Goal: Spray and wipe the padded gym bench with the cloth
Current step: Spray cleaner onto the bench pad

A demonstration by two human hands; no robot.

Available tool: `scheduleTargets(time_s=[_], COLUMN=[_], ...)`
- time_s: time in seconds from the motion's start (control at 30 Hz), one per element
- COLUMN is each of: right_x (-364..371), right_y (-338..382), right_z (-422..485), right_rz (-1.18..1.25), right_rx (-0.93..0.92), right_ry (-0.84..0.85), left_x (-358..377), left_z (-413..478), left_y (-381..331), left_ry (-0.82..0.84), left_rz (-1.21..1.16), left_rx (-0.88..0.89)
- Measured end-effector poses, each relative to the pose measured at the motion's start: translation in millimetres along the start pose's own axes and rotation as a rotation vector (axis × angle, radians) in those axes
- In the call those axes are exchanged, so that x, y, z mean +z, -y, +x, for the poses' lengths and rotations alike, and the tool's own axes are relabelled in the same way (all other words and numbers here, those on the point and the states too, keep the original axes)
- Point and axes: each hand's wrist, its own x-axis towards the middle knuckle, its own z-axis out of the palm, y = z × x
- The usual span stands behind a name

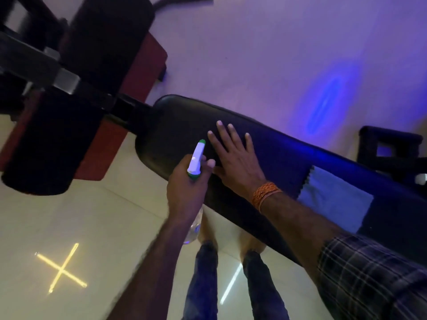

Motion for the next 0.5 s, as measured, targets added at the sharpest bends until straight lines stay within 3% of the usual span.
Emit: scheduleTargets(time_s=[0.5], right_x=[12.4], right_y=[46.8], right_z=[33.0], right_rz=[-0.158], right_rx=[0.152], right_ry=[0.104], left_x=[-53.3], left_z=[47.9], left_y=[17.3], left_ry=[-0.093], left_rz=[0.062], left_rx=[-0.077])
